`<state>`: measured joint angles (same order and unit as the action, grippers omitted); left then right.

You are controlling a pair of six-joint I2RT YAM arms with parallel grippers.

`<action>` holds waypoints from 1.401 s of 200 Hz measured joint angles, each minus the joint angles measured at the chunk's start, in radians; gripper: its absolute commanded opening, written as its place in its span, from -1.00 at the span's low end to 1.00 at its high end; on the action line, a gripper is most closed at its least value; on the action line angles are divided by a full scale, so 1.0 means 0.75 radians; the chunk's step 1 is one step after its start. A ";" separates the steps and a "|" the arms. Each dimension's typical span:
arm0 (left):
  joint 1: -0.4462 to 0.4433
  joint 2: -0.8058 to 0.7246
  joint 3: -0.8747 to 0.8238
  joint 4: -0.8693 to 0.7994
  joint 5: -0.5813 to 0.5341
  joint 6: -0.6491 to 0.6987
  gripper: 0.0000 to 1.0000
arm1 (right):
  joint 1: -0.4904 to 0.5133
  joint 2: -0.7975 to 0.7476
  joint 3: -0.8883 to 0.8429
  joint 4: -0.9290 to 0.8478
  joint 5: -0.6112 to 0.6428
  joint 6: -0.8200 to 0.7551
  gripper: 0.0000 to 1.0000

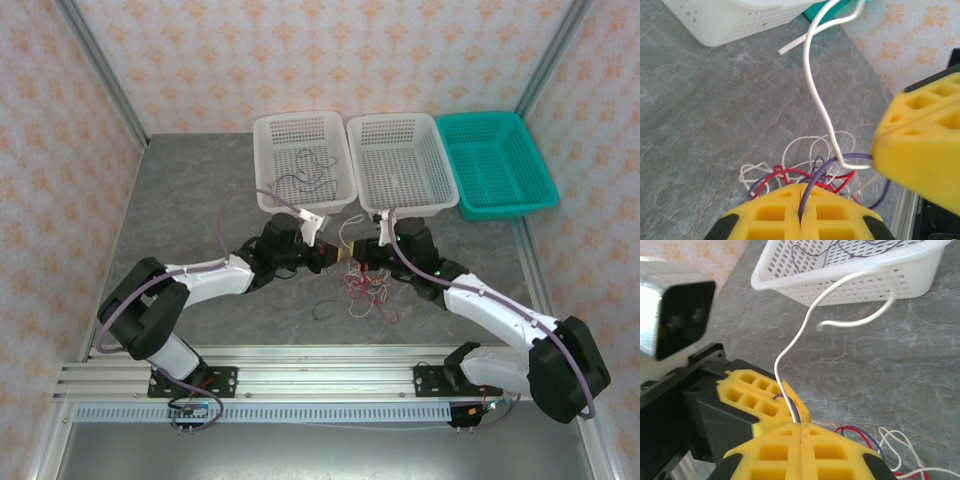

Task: Untangle the cables

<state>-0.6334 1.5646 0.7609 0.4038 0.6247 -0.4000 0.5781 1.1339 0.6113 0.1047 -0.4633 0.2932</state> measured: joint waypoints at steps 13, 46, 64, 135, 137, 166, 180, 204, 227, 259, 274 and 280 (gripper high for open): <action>-0.001 -0.010 0.011 -0.005 0.004 0.001 -1.00 | 0.001 -0.005 -0.018 0.003 0.066 0.016 -0.89; -0.002 -0.189 0.010 -0.140 -0.087 0.007 -1.00 | 0.019 0.055 -0.031 -0.050 0.327 0.064 -0.97; 0.035 -0.354 0.019 -0.269 -0.201 0.011 -1.00 | 0.001 0.132 -0.040 -0.140 0.502 0.114 -1.00; 0.189 -0.664 -0.007 -0.662 -0.503 0.010 -1.00 | -0.188 0.038 -0.160 -0.355 0.840 0.302 -0.64; 0.190 -0.670 -0.009 -0.666 -0.503 0.010 -1.00 | -0.190 0.026 -0.160 -0.360 0.843 0.294 -0.58; 0.193 -0.687 -0.017 -0.695 -0.485 0.012 -1.00 | -0.188 -0.084 -0.157 -0.364 0.761 0.217 -0.05; 0.193 -0.659 -0.018 -0.693 -0.463 0.011 -1.00 | -0.148 -0.122 -0.145 -0.348 0.676 0.161 0.11; 0.193 -0.618 -0.048 -0.683 -0.442 0.010 -1.00 | 0.049 -0.143 -0.117 -0.242 0.565 0.026 0.28; 0.193 -0.611 -0.061 -0.683 -0.427 0.010 -1.00 | 0.244 -0.033 -0.072 -0.089 0.480 -0.126 0.33; 0.193 -0.618 -0.061 -0.683 -0.419 0.011 -1.00 | 0.348 0.323 0.069 0.060 0.387 -0.293 0.36; 0.192 -0.645 -0.061 -0.685 -0.414 0.012 -1.00 | 0.351 0.485 0.158 0.087 0.335 -0.325 0.37; 0.192 -0.659 -0.061 -0.686 -0.413 0.012 -1.00 | 0.352 0.543 0.196 0.103 0.320 -0.329 0.38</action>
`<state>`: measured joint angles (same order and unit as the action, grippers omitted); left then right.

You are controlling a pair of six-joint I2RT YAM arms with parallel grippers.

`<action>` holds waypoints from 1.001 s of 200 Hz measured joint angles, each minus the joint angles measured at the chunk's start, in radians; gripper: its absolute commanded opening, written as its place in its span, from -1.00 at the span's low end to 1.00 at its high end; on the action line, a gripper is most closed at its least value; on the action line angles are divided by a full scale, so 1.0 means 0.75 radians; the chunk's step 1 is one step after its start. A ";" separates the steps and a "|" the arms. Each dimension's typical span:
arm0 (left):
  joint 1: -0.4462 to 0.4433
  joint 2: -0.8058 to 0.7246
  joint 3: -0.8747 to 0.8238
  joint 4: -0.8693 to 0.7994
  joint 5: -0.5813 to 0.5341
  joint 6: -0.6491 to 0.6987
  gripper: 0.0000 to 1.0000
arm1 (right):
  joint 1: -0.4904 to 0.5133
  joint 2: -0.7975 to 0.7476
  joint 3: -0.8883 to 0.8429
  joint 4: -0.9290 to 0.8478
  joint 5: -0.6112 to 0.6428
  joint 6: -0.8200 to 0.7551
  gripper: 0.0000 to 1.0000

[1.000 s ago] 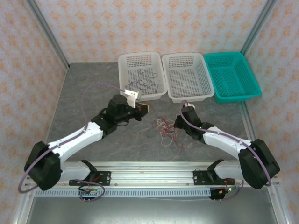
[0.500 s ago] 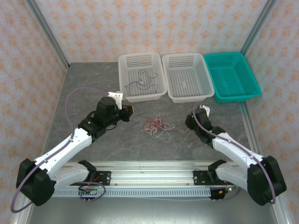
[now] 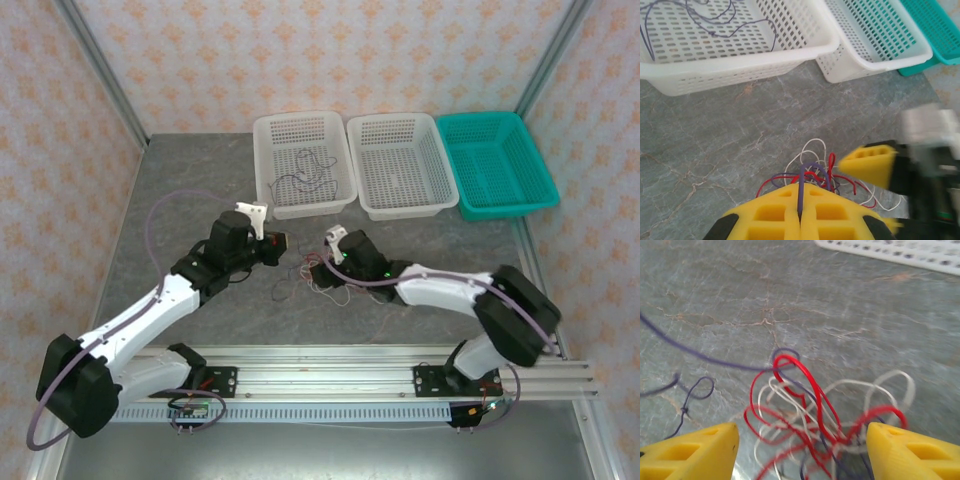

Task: Untangle the cables

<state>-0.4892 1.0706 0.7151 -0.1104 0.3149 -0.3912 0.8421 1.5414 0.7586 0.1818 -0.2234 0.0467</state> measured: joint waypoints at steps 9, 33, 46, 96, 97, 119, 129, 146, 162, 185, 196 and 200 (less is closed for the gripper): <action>0.000 -0.022 0.000 -0.003 0.000 0.000 -1.00 | 0.003 0.077 0.054 0.021 -0.015 -0.006 0.39; -0.002 -0.083 -0.004 -0.009 -0.008 -0.001 -1.00 | 0.014 0.250 0.165 0.086 -0.018 -0.011 0.31; -0.002 -0.124 -0.008 -0.024 -0.023 -0.002 -1.00 | 0.020 0.320 0.202 0.090 0.026 -0.012 0.16; 0.029 -0.343 0.016 -0.217 -0.296 -0.025 -1.00 | 0.016 0.384 0.218 -0.034 0.380 0.113 -0.12; 0.031 -0.345 0.017 -0.223 -0.302 -0.028 -1.00 | 0.015 0.384 0.216 -0.035 0.384 0.117 -0.11; 0.122 -0.409 0.040 -0.329 -0.459 -0.067 -1.00 | -0.026 0.337 0.129 -0.073 0.458 0.219 -0.10; 0.178 -0.440 0.038 -0.374 -0.505 -0.084 -1.00 | -0.056 0.293 0.091 -0.098 0.477 0.266 -0.08; 0.254 -0.494 0.013 -0.421 -0.542 -0.107 -1.00 | -0.138 0.191 0.007 -0.164 0.496 0.364 -0.04; 0.311 -0.528 -0.013 -0.460 -0.576 -0.123 -1.00 | -0.222 0.110 -0.054 -0.235 0.522 0.440 -0.03; 0.381 -0.546 -0.032 -0.500 -0.596 -0.154 -1.00 | -0.384 -0.014 -0.160 -0.283 0.515 0.547 0.01; 0.414 -0.546 -0.041 -0.506 -0.581 -0.169 -1.00 | -0.476 -0.079 -0.218 -0.282 0.472 0.598 0.03; 0.426 -0.546 -0.045 -0.508 -0.570 -0.177 -1.00 | -0.497 -0.094 -0.230 -0.282 0.462 0.611 0.04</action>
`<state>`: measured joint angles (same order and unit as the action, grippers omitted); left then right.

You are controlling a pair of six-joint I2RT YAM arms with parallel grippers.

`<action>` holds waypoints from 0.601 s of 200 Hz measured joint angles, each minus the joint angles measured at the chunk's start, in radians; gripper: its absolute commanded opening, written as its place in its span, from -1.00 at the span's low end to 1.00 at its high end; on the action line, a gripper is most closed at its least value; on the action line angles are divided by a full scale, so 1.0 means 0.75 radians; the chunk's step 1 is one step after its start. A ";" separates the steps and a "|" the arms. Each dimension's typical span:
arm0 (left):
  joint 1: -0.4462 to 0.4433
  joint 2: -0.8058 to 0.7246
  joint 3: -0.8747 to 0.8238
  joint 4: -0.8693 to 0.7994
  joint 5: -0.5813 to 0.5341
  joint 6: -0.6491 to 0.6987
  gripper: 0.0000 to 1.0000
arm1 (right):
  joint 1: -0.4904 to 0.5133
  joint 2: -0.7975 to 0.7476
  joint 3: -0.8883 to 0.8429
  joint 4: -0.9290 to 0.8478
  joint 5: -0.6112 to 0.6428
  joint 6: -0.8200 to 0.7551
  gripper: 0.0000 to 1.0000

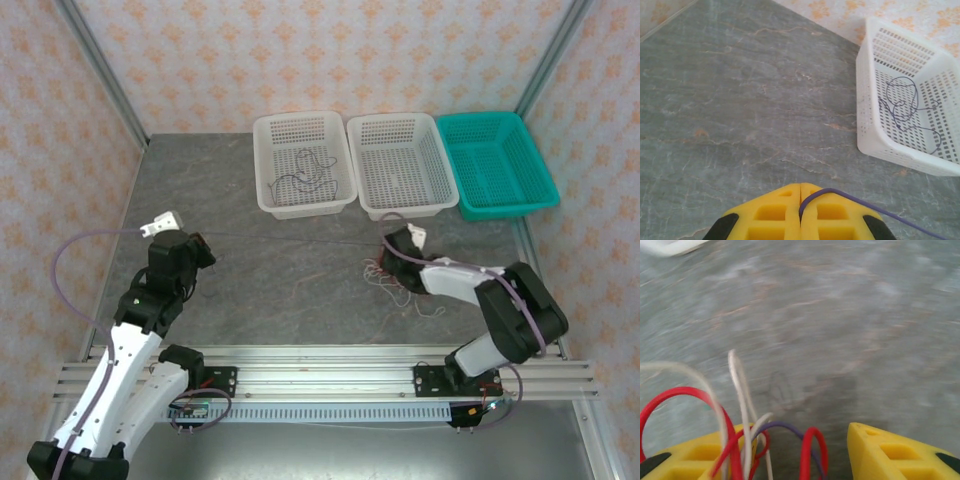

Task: Untangle the cables

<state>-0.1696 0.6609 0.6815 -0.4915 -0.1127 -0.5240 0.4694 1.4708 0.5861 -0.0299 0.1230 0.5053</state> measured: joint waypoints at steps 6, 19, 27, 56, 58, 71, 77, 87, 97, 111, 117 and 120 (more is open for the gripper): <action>0.017 0.000 -0.006 -0.001 0.001 -0.009 -1.00 | -0.030 -0.021 -0.014 -0.003 -0.013 0.028 0.06; 0.066 -0.001 -0.012 -0.012 -0.005 -0.032 -1.00 | -0.072 -0.036 -0.019 -0.021 -0.023 0.087 0.08; 0.094 -0.003 -0.012 -0.021 -0.012 -0.048 -1.00 | -0.094 -0.036 -0.019 -0.028 -0.024 0.130 0.08; 0.216 -0.008 -0.015 -0.063 -0.037 -0.107 -1.00 | -0.210 -0.072 -0.024 -0.072 -0.073 0.352 -0.07; 0.226 -0.007 -0.016 -0.066 -0.037 -0.110 -1.00 | -0.224 -0.079 -0.027 -0.076 -0.075 0.366 -0.10; 0.290 0.007 -0.034 -0.069 -0.031 -0.132 -1.00 | -0.304 -0.127 -0.062 -0.070 -0.091 0.442 -0.42; 0.311 0.017 -0.054 -0.060 -0.009 -0.141 -1.00 | -0.326 -0.148 -0.079 -0.068 -0.095 0.453 -0.59; 0.327 0.039 -0.090 -0.036 0.043 -0.148 -1.00 | -0.344 -0.183 -0.111 -0.053 -0.111 0.467 -0.81; 0.329 0.076 -0.143 0.017 0.119 -0.154 -1.00 | -0.346 -0.210 -0.131 -0.034 -0.147 0.457 -0.93; 0.322 0.124 -0.230 0.110 0.224 -0.167 -1.00 | -0.345 -0.220 -0.136 -0.010 -0.208 0.424 -0.97; 0.311 0.146 -0.278 0.146 0.257 -0.175 -1.00 | -0.345 -0.220 -0.136 0.005 -0.233 0.404 -0.97; 0.308 0.150 -0.287 0.152 0.264 -0.178 -1.00 | -0.345 -0.220 -0.135 0.007 -0.237 0.400 -0.98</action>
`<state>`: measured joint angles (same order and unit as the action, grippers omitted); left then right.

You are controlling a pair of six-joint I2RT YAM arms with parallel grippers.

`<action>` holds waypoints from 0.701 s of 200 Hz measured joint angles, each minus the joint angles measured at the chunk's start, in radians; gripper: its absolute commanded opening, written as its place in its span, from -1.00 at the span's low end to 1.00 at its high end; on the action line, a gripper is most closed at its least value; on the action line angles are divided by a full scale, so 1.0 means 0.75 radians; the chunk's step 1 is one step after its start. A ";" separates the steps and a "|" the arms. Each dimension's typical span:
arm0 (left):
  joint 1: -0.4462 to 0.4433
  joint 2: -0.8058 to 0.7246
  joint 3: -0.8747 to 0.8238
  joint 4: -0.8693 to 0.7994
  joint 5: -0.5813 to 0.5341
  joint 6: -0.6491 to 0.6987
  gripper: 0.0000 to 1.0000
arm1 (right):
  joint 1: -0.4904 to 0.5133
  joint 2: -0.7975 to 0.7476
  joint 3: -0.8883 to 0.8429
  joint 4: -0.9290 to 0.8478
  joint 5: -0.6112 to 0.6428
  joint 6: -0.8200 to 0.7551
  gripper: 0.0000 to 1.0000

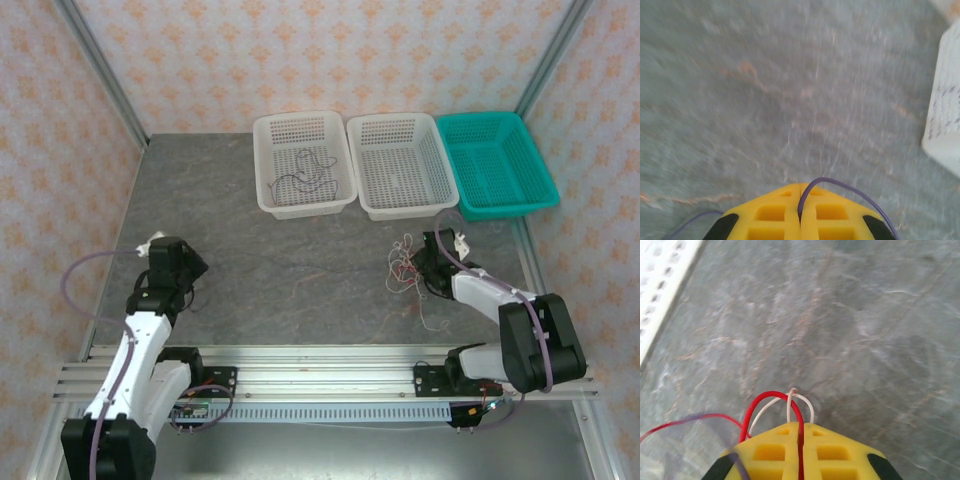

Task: Untangle the cables

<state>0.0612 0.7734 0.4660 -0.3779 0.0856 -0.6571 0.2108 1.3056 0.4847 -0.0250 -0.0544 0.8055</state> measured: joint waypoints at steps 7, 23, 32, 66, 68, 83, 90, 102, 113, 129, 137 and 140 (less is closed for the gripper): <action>-0.018 0.010 -0.033 0.010 0.017 -0.003 -1.00 | 0.000 0.000 0.002 0.006 -0.025 -0.017 -1.00; -0.073 0.012 -0.076 0.012 0.015 -0.004 -0.71 | 0.000 -0.003 0.005 0.005 -0.055 -0.045 -1.00; -0.093 0.011 -0.083 0.012 0.010 -0.004 -0.39 | 0.000 -0.009 0.007 0.003 -0.064 -0.060 -1.00; -0.135 -0.011 -0.086 0.048 -0.002 0.043 0.14 | 0.020 -0.078 0.025 0.003 -0.143 -0.160 -1.00; -0.143 -0.015 -0.087 0.054 0.000 0.048 0.16 | 0.022 -0.083 0.027 0.005 -0.151 -0.168 -1.00; -0.239 -0.073 -0.088 0.113 0.010 0.123 0.22 | 0.053 -0.119 0.054 0.010 -0.216 -0.240 -1.00; -0.293 -0.097 -0.087 0.150 0.011 0.151 0.23 | 0.071 -0.128 0.071 0.010 -0.237 -0.268 -1.00; -0.419 -0.113 -0.070 0.223 0.026 0.219 0.23 | 0.106 -0.149 0.105 0.009 -0.272 -0.315 -1.00; -0.531 -0.090 -0.038 0.280 0.048 0.276 0.23 | 0.131 -0.168 0.133 0.009 -0.296 -0.344 -1.00; -0.723 -0.007 0.029 0.388 0.058 0.381 0.23 | 0.158 -0.185 0.175 0.009 -0.324 -0.366 -1.00; -0.831 0.047 0.065 0.441 0.057 0.443 0.23 | 0.167 -0.187 0.193 0.009 -0.331 -0.372 -1.00; -0.889 0.080 0.081 0.466 0.054 0.482 0.23 | 0.170 -0.189 0.200 0.007 -0.333 -0.373 -1.00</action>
<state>-0.6056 0.8337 0.5270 -0.0284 0.1261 -0.2958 0.3386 1.1641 0.6346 -0.0196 -0.3042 0.5259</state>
